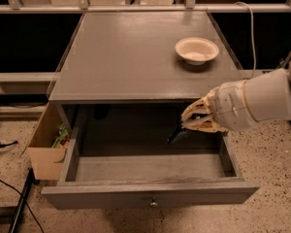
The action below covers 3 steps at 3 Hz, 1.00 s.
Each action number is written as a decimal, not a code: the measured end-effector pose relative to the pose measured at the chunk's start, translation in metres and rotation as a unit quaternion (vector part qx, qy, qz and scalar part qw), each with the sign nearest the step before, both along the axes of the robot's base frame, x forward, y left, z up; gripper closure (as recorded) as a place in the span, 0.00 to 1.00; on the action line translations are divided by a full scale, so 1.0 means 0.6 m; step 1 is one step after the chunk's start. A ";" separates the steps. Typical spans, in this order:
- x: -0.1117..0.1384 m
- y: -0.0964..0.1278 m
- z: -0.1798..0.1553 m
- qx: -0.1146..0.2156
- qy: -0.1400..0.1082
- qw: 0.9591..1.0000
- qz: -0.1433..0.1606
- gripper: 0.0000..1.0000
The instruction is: Place rxbar blueberry into top drawer
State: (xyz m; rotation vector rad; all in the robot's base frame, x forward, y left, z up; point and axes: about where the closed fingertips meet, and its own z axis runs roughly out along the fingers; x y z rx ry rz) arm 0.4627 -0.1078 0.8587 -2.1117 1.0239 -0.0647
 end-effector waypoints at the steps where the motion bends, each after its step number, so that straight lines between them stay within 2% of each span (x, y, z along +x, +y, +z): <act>1: 0.026 0.015 -0.044 -0.010 -0.039 0.999 0.000 1.00; 2: 0.046 0.023 -0.099 -0.037 -0.062 0.997 0.003 1.00; 3: 0.052 0.020 -0.099 -0.041 -0.070 0.997 -0.001 1.00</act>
Offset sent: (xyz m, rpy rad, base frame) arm 0.0460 0.0140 -0.1138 -0.1688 -0.1804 0.0166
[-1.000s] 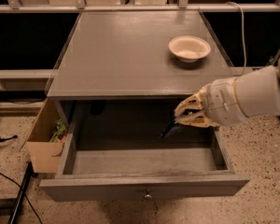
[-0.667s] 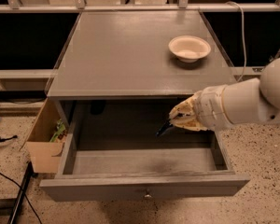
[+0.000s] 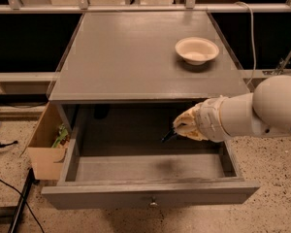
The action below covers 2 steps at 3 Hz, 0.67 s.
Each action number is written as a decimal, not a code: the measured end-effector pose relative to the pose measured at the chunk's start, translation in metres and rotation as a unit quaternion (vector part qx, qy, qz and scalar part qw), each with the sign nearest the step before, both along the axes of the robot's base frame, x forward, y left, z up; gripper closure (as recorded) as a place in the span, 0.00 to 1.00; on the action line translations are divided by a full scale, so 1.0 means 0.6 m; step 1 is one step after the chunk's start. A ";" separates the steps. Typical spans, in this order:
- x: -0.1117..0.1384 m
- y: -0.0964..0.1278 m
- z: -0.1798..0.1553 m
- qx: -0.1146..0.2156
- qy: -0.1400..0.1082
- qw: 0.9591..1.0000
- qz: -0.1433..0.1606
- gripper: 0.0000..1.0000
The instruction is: Place rxbar blueberry into top drawer
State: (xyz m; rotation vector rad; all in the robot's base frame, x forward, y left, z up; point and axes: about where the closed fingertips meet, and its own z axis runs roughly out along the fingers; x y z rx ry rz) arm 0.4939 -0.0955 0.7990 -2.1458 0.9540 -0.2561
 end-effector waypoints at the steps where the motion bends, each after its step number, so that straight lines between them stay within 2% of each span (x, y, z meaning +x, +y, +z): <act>1: 0.001 -0.005 -0.006 -0.007 -0.004 1.000 -0.002 1.00; 2: 0.015 -0.007 -0.031 -0.010 -0.011 1.000 -0.002 1.00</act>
Offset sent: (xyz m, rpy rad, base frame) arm 0.0218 -0.0097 -0.0398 -0.0201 -0.0357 -0.0127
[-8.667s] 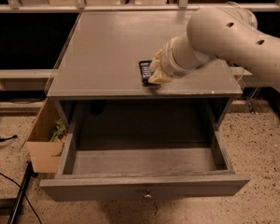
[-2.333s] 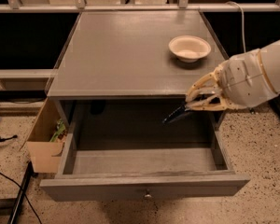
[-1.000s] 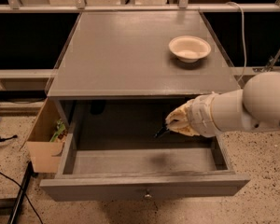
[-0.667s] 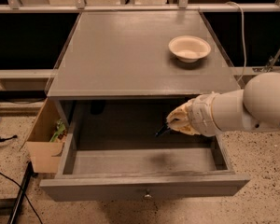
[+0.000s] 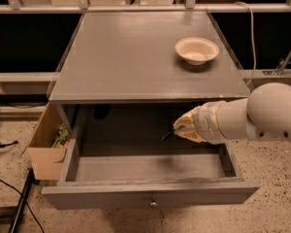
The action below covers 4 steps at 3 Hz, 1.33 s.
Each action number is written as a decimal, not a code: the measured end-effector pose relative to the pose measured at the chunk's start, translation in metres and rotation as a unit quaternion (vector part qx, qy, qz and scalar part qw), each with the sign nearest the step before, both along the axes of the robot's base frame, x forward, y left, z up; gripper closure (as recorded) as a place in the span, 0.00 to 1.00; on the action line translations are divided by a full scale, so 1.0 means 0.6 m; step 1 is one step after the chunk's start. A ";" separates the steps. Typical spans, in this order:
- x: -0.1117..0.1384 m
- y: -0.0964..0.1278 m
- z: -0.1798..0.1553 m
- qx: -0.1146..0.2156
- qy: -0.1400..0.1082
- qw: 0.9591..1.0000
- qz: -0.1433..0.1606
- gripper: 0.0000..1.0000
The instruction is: Place rxbar blueberry into top drawer
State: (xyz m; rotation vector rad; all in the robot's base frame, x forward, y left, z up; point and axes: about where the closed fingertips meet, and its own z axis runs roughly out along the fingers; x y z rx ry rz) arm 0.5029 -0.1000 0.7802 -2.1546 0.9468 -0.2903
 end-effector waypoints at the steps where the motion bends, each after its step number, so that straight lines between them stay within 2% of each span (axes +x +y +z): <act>1: 0.021 0.009 -0.026 0.002 -0.009 1.000 0.006 1.00; 2: 0.048 0.024 -0.060 0.016 -0.026 0.999 0.014 1.00; 4: 0.063 0.039 -0.107 0.044 -0.049 0.997 0.036 1.00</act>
Offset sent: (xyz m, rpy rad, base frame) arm 0.0407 0.0172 -0.0499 0.0389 -0.0687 0.0346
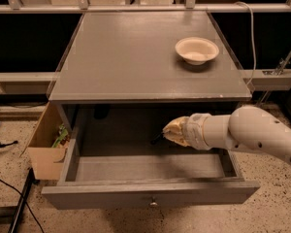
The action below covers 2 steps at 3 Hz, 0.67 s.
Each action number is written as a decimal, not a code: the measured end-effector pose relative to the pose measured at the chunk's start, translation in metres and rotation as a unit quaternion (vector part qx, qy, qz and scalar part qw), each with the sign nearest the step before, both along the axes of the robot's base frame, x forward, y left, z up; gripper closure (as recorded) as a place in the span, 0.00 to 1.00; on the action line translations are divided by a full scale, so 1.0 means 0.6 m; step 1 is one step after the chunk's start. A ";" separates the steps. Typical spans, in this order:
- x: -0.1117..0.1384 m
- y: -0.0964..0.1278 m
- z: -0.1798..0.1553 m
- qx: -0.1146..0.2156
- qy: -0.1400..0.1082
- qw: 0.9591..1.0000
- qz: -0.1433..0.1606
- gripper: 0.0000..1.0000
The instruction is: Place rxbar blueberry into top drawer
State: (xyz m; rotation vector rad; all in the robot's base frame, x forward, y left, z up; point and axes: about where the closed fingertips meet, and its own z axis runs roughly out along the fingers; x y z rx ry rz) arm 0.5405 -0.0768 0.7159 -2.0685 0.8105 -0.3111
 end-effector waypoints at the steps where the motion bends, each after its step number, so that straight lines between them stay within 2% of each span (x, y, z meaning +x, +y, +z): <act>1: -0.007 0.005 -0.028 0.006 -0.004 1.000 0.017 1.00; 2: -0.018 0.004 -0.051 -0.015 0.014 0.999 0.037 1.00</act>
Offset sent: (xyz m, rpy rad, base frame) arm -0.0163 -0.0007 -0.0444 -0.0368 0.0505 0.0884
